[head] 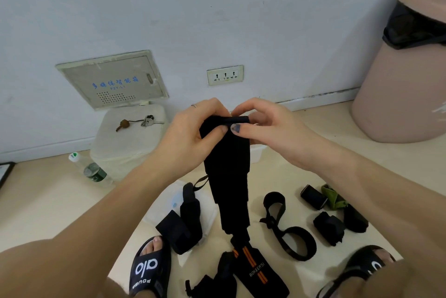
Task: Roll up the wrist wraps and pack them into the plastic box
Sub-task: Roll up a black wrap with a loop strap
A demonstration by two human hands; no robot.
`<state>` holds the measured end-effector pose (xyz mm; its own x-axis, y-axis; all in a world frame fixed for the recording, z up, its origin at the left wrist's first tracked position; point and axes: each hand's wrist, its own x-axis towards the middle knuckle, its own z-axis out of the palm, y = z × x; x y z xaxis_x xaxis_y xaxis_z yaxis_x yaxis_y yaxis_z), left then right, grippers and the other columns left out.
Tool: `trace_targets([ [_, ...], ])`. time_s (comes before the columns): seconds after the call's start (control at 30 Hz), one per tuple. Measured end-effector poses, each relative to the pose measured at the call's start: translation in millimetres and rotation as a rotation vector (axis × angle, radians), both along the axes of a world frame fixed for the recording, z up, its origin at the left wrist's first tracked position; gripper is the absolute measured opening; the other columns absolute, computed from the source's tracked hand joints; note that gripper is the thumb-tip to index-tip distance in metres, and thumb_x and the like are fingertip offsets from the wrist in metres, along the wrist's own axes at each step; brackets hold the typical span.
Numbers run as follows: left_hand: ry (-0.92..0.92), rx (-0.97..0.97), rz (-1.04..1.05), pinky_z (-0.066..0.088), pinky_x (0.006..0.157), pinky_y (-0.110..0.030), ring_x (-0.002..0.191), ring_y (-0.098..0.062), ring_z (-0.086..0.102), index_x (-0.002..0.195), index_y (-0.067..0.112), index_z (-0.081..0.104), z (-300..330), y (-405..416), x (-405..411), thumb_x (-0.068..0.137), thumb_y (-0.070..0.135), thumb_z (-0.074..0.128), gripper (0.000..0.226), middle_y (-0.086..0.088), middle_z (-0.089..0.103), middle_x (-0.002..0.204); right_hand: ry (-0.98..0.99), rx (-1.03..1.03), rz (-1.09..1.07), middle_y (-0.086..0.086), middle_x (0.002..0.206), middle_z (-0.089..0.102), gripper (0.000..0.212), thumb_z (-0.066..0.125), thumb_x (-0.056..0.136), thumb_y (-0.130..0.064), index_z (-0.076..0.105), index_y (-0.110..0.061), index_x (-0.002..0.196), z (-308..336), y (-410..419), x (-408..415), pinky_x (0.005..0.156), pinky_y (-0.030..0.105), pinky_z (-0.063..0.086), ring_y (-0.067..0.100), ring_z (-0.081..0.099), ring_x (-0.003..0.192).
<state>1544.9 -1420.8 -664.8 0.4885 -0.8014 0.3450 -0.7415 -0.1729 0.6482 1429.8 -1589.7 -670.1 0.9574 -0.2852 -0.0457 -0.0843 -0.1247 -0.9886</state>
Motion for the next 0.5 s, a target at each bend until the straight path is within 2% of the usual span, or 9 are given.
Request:
trace_targets([
  [0.13, -0.037, -0.05, -0.006, 0.04, 0.075, -0.019, 0.088, -0.006, 0.057, 0.099, 0.015, 0.065, -3.1, -0.2, 1.6, 0.092, 0.004, 0.063, 0.013, 0.013, 0.06, 0.09, 0.021, 0.03, 0.018, 0.019, 0.106, 0.074, 0.015, 0.06, 0.103, -0.024, 0.07, -0.015, 0.111, 2.7, 3.0, 0.1, 0.096, 0.042, 0.06, 0.03, 0.073, 0.1],
  [0.23, -0.033, -0.096, 0.001, 0.042, 0.079, -0.022, 0.092, -0.01, 0.058, 0.098, 0.016, 0.064, -3.3, -1.1, 0.8, 0.091, 0.004, 0.062, 0.013, 0.008, 0.06, 0.093, -0.014, 0.07, 0.007, 0.024, 0.1, 0.073, 0.01, 0.062, 0.102, -0.017, 0.07, -0.013, 0.109, 4.7, 3.7, -0.6, 0.086, 0.04, 0.062, 0.026, 0.071, 0.088],
  [0.33, -0.039, -0.137, -0.01, 0.045, 0.084, -0.026, 0.097, -0.016, 0.06, 0.097, 0.01, 0.065, -4.2, -1.7, 2.4, 0.089, -0.004, 0.063, 0.016, -0.001, 0.062, 0.098, -0.041, 0.175, 0.009, 0.023, 0.094, 0.071, 0.01, 0.064, 0.099, -0.006, 0.067, -0.01, 0.108, 6.0, 4.0, -0.4, 0.082, 0.037, 0.061, 0.023, 0.07, 0.085],
  [0.43, -0.013, -0.134, -0.027, 0.044, 0.086, -0.024, 0.1, -0.018, 0.061, 0.097, 0.009, 0.067, -5.6, -1.9, 4.5, 0.087, -0.008, 0.065, 0.02, -0.003, 0.064, 0.102, -0.057, 0.226, -0.005, 0.034, 0.102, 0.069, 0.013, 0.065, 0.096, 0.001, 0.067, -0.008, 0.105, 5.4, 4.6, -0.5, 0.082, 0.037, 0.06, 0.026, 0.07, 0.086],
  [0.5, 0.084, -0.122, -0.028, 0.044, 0.087, -0.025, 0.102, -0.019, 0.062, 0.099, 0.015, 0.066, -6.4, -0.7, 5.4, 0.087, 0.001, 0.066, 0.019, -0.001, 0.064, 0.103, -0.063, 0.218, -0.02, 0.036, 0.108, 0.068, 0.013, 0.066, 0.095, 0.003, 0.068, -0.008, 0.103, 4.7, 4.1, -0.7, 0.084, 0.04, 0.06, 0.028, 0.07, 0.087],
])
